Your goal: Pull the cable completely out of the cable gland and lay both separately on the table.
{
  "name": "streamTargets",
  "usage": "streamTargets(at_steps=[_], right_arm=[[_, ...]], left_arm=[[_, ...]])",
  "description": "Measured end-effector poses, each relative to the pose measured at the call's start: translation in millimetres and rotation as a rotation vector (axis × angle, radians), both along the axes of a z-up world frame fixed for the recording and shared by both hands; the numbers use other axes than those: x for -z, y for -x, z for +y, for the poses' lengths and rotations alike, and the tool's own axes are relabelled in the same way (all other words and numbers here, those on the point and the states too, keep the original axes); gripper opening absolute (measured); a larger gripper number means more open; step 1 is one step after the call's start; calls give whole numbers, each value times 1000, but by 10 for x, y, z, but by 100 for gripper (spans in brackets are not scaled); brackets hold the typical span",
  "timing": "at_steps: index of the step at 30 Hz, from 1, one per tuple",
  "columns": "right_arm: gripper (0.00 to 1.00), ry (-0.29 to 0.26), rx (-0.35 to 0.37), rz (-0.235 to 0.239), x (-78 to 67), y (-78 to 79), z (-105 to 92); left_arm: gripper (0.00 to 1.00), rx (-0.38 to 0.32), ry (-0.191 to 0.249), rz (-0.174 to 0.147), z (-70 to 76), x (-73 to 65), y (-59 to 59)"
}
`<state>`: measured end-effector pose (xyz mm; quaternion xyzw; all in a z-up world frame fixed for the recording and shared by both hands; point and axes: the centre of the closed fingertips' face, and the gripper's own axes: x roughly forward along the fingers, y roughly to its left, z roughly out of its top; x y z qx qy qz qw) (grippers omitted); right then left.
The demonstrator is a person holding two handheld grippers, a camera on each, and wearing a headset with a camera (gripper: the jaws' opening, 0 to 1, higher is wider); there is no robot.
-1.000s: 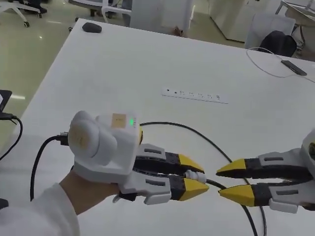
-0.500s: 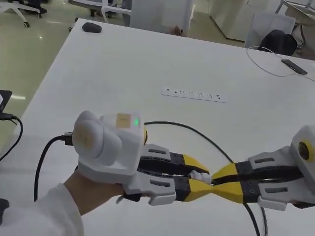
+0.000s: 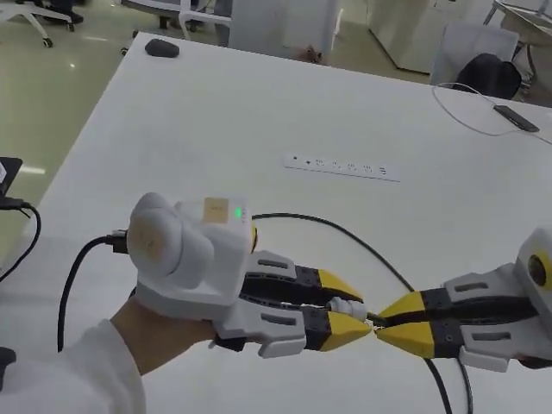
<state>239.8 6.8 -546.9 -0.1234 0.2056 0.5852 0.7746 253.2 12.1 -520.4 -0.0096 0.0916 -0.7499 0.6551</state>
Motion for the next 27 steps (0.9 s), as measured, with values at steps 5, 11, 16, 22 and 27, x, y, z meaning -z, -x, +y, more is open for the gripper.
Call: streamTargets(at_steps=[5, 11, 16, 22, 27], right_arm=[[4, 18, 31, 16, 97, 2, -116], [4, 71, 67, 43, 258, 26, -292], [4, 117, 96, 54, 353, 26, -426], [4, 125, 116, 67, 373, 29, -472], [5, 127, 123, 73, 366, 25, -473]], left_arm=[[16, -9, 0, 0, 15, -1, -32], [16, -8, 1, 1, 22, -2, -25], [16, -8, 1, 2, 28, -7, -26], [16, -9, 1, 0, 21, -11, -20], [16, -11, 4, 0, 19, -19, -24]])
